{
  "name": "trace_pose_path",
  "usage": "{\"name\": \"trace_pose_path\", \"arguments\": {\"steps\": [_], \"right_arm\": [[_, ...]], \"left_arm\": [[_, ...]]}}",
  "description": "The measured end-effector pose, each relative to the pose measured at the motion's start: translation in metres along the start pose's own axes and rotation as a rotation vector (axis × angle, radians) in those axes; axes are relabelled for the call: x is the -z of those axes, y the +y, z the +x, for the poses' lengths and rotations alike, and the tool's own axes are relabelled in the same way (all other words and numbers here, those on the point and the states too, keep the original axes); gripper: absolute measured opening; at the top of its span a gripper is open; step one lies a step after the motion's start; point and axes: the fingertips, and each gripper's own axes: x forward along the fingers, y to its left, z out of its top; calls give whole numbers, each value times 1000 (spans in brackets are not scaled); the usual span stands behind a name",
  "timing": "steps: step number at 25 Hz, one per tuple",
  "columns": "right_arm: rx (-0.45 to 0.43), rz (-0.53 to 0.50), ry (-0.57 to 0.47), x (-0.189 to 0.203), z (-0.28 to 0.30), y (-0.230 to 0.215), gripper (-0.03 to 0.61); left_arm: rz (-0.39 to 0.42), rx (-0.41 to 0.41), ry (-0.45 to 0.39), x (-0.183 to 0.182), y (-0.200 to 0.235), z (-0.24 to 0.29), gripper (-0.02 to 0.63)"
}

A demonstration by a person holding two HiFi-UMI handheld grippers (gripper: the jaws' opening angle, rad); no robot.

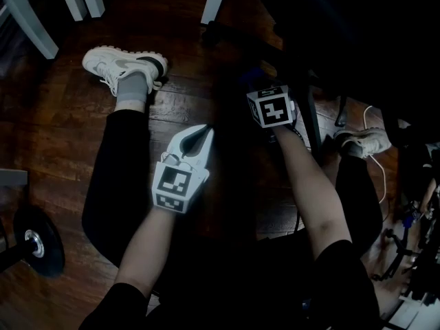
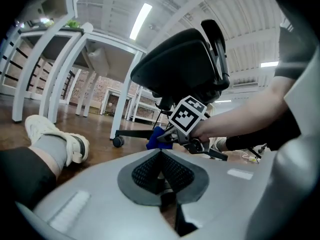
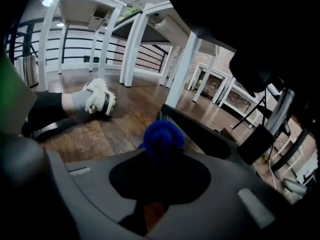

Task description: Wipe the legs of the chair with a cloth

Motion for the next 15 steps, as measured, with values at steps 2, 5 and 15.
{"name": "trace_pose_path", "arguments": {"steps": [2, 5, 15], "right_arm": [[-24, -5, 10, 1, -1, 9, 77], [-66, -4, 25, 3, -5, 26, 78], [-218, -60, 37, 6, -17, 91, 78]], "left_arm": [[-10, -13, -10, -2, 4, -4, 5], [-33, -38, -21, -1, 11, -6, 5], [-67, -77, -47, -5, 24, -8, 5]]}}
